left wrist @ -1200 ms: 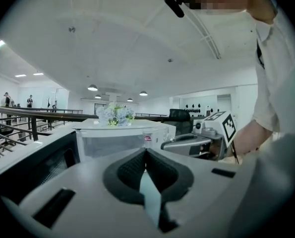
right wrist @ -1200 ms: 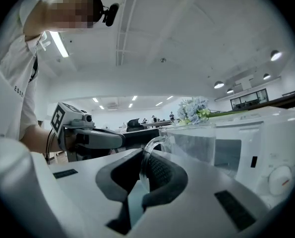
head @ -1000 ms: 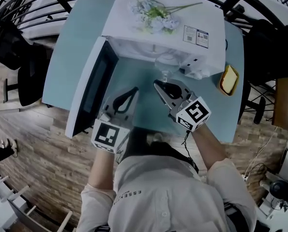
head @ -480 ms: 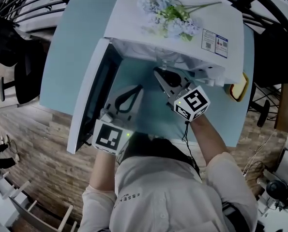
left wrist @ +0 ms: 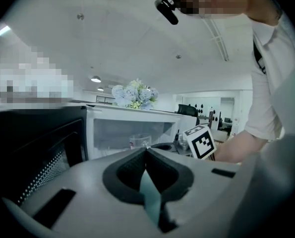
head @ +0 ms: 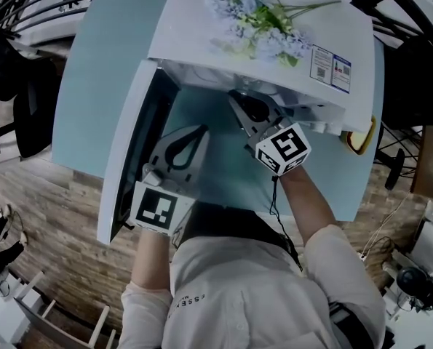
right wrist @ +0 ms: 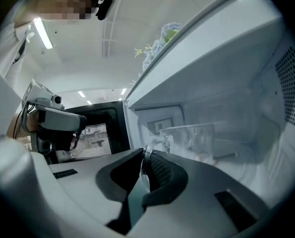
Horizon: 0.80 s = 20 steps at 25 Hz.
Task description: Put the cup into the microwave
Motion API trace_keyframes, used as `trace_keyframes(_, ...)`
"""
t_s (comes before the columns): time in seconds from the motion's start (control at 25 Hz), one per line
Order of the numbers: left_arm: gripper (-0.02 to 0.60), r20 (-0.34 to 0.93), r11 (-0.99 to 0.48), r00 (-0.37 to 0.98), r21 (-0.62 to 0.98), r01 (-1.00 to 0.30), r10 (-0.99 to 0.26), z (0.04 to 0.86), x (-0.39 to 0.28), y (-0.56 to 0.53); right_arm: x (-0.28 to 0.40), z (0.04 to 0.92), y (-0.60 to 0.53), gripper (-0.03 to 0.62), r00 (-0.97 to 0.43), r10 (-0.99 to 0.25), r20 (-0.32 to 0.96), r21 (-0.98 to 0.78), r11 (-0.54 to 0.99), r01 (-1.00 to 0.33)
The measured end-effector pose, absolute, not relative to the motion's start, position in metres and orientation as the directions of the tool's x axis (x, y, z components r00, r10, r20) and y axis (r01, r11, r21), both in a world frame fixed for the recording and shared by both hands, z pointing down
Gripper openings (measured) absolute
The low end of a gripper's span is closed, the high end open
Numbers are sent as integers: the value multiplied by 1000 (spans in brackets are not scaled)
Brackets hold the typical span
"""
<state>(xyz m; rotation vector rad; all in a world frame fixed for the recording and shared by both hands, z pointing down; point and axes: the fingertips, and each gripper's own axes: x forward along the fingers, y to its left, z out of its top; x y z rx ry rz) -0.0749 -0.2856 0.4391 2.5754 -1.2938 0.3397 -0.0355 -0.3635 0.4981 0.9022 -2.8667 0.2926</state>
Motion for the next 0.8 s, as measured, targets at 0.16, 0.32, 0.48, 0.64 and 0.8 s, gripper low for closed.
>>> trace_keyframes(0.16,2,304,-582,588,119,-804,-750,444,-74,-289,-37,500,-365,23,-819,-551,162,-104,816,-569)
trace_keyframes(0.32,2,302,-589,598,130,-798,-743,450,-71,-289,-40,501,-365,25,-827,-544,143,-78,827,-557)
trace_keyframes(0.48,2,301,-602,609,128,-788,-734,455,-68,-290,-44,502,-364,23,-843,-525,119,-76,841,-535)
trace_keyframes(0.64,2,309,-606,614,136,-784,-726,460,-69,-289,-38,508,-372,23,-826,-550,123,-74,825,-560)
trace_keyframes(0.8,2,317,-615,624,140,-776,-715,465,-68,-288,-30,511,-383,23,-803,-582,126,-70,803,-592)
